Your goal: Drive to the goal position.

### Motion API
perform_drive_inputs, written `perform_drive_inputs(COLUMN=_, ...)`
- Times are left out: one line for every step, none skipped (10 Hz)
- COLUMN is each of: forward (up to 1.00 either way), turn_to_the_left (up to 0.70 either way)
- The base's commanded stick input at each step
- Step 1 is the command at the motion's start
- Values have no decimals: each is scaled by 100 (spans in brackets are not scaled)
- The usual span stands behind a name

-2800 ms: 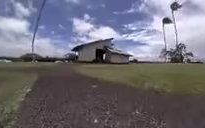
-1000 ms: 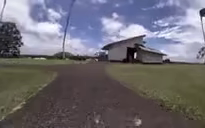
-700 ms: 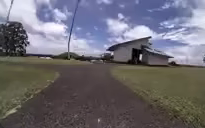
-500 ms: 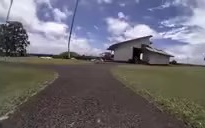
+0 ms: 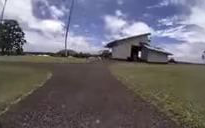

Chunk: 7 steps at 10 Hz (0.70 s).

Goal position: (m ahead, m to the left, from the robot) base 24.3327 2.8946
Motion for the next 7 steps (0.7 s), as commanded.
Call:
perform_drive_inputs(forward=70, turn_to_the_left=0)
perform_drive_inputs(forward=70, turn_to_the_left=0)
perform_drive_inputs(forward=70, turn_to_the_left=0)
perform_drive_inputs(forward=70, turn_to_the_left=0)
perform_drive_inputs(forward=70, turn_to_the_left=0)
perform_drive_inputs(forward=70, turn_to_the_left=0)
perform_drive_inputs(forward=70, turn_to_the_left=0)
